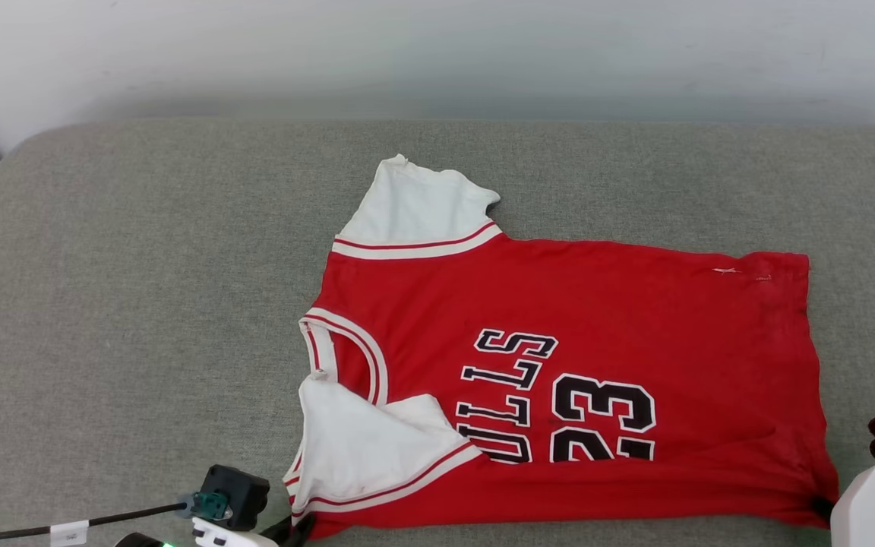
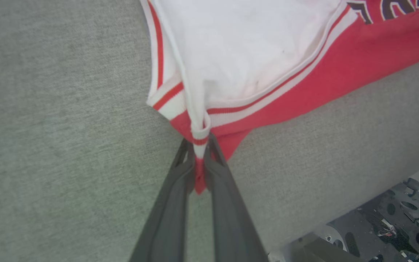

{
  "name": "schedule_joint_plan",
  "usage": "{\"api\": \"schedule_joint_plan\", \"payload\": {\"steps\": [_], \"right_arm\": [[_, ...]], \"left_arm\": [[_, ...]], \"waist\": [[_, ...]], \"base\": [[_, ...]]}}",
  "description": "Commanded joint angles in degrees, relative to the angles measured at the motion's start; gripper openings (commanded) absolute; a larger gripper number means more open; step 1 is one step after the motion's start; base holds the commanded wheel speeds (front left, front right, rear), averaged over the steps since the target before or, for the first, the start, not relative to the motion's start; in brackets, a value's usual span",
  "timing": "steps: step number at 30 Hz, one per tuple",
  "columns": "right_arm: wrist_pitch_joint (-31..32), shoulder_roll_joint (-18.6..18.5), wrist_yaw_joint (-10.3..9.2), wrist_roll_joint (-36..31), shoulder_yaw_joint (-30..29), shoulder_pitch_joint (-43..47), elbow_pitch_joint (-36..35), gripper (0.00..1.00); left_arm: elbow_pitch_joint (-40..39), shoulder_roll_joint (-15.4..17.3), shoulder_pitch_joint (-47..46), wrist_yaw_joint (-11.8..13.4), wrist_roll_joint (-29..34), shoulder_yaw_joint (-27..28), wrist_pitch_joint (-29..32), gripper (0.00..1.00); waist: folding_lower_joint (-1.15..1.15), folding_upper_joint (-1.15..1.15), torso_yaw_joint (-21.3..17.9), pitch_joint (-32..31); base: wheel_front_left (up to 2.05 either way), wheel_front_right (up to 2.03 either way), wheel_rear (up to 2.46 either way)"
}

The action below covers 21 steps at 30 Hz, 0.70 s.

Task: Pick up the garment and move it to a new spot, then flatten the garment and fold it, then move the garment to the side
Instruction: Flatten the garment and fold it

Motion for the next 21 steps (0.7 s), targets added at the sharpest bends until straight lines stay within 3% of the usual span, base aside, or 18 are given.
{"api": "schedule_joint_plan", "payload": {"steps": [1, 2, 3, 4, 12, 18, 21], "right_arm": [[-0.69, 0.63, -0.06, -0.62, -0.02, 0.34, 0.57, 0.0], [-1.48, 0.86, -0.06, -1.04, 0.02, -0.03, 0.89, 0.18], [-2.2, 1.0, -0.06, -1.49, 0.29, -0.36, 1.28, 0.49], [-2.76, 1.29, -0.05, -1.81, 0.53, -0.55, 1.89, 1.0], [-10.14, 1.88, -0.04, 0.1, -0.73, -4.19, 0.25, 1.0], [-21.26, 3.24, -0.04, 2.01, -1.19, -6.62, -4.73, 1.0], [-27.05, 4.49, -0.04, 1.35, -0.66, -7.46, -7.07, 1.0]], "left_arm": [[0.63, -0.58, 0.04, -0.5, -0.28, -0.08, -0.42, 0.0], [1.22, -0.84, -0.22, -0.77, -0.27, -0.2, -0.6, 0.06], [1.82, -1.11, -0.45, -1.09, -0.2, -0.34, -0.83, 0.44], [2.39, -1.35, -0.7, -1.48, 0.11, -0.49, -1.25, 1.0], [3.42, -3.2, -1.51, -1.4, -0.1, 3.87, -10.66, 1.0], [2.07, -5.35, -1.55, 0.46, 0.92, 8.73, -21.3, 1.0], [1.27, -6.56, -1.2, 0.24, 0.8, 10.91, -25.96, 1.0]], "waist": [[0.0, 0.0, 0.05, 0.02], [0.0, 0.0, 0.08, 0.0], [0.0, 0.0, 0.1, -0.05], [0.0, 0.0, 0.09, -0.15], [0.0, 0.0, 0.1, -2.07], [0.0, 0.0, -0.02, -3.42], [0.0, 0.0, -0.32, -3.72]], "base": [[0.0, 0.0, 0.0], [0.0, 0.0, 0.0], [0.0, 0.0, 0.0], [0.0, 0.0, 0.0], [0.0, 0.0, 0.0], [0.0, 0.0, 0.0], [0.0, 0.0, 0.0]]}}
